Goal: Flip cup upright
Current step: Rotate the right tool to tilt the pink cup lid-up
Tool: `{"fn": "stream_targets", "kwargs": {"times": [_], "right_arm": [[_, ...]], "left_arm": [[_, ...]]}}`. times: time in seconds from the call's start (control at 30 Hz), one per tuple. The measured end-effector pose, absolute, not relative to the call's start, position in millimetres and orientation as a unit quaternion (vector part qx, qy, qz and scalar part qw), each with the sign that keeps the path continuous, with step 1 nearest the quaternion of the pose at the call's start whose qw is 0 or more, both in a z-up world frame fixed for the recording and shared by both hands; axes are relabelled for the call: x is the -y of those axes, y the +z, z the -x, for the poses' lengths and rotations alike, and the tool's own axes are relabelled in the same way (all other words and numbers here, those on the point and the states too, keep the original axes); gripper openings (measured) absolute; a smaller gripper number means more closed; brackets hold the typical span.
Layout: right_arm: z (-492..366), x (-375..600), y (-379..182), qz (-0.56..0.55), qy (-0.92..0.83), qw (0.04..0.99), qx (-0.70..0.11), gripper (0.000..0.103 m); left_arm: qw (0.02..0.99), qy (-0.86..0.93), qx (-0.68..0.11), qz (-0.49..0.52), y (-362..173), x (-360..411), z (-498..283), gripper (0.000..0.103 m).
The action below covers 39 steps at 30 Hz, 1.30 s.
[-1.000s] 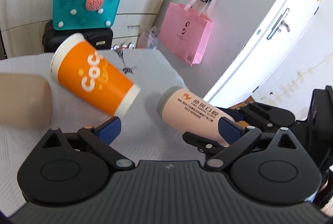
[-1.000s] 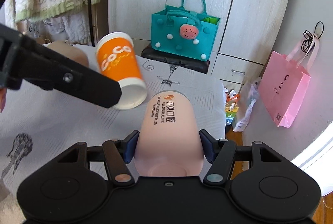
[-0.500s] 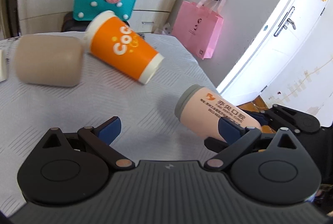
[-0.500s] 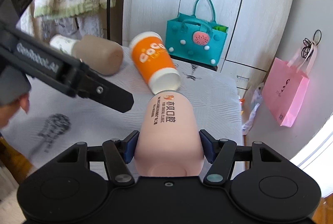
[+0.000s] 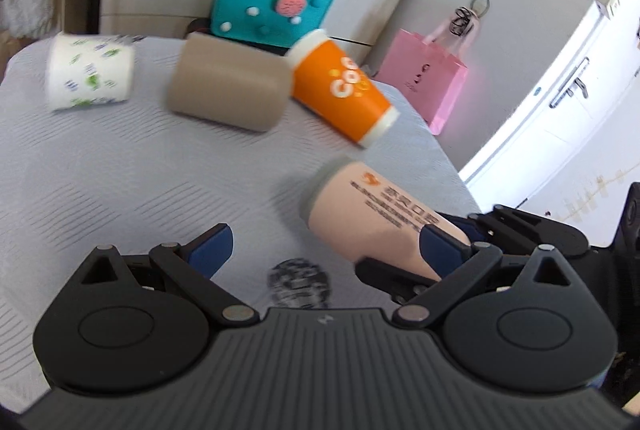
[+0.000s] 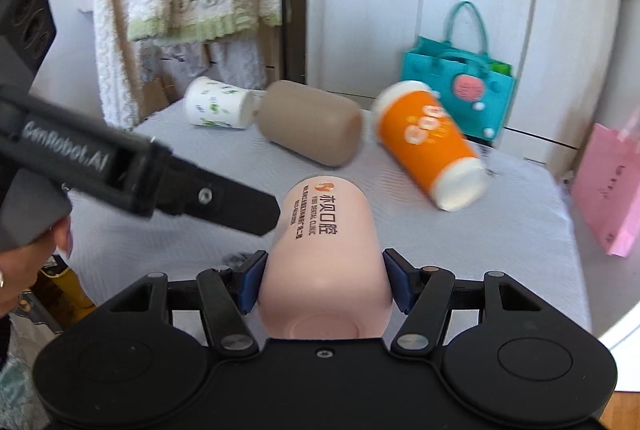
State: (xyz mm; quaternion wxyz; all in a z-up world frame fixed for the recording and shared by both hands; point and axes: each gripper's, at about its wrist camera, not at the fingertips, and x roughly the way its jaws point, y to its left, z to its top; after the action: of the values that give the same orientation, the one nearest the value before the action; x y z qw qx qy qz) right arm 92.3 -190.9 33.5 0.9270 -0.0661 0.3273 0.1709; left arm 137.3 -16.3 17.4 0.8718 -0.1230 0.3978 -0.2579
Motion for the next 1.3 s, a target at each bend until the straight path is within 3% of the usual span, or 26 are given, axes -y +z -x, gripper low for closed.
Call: {"fn": "stream_targets", "kwargs": {"times": [0.53,0.87,1.07,1.13,1.3], "right_arm": [[-122.0,149.8,21.8,0.079,0.176,0.918,-0.347,0.067],[-126.4,160.1,24.0,0.063,0.234,0.895,-0.374,0.069],[-138.2,172.2,28.0,0.033,0.285,0.867,-0.407,0.077],[-146.1,175.5,27.2,0.021,0.303,0.852,-0.426,0.084],[-162.8,185.1,25.2,-0.024,0.317,0.835,-0.45,0.083]], "left_arm": [[0.846,-0.28,-0.42,0.172,-11.5,2.3,-161.0,0.1],[0.822,-0.284,-0.449,0.207,-23.2,4.9,-172.5,0.072],[0.807,-0.289,-0.463,0.225,-31.6,2.5,-178.9,0.073],[0.801,-0.296,-0.464,0.236,-36.4,1.3,-181.8,0.074],[0.792,-0.299,-0.468,0.255,-43.4,-0.7,-186.2,0.075]]}}
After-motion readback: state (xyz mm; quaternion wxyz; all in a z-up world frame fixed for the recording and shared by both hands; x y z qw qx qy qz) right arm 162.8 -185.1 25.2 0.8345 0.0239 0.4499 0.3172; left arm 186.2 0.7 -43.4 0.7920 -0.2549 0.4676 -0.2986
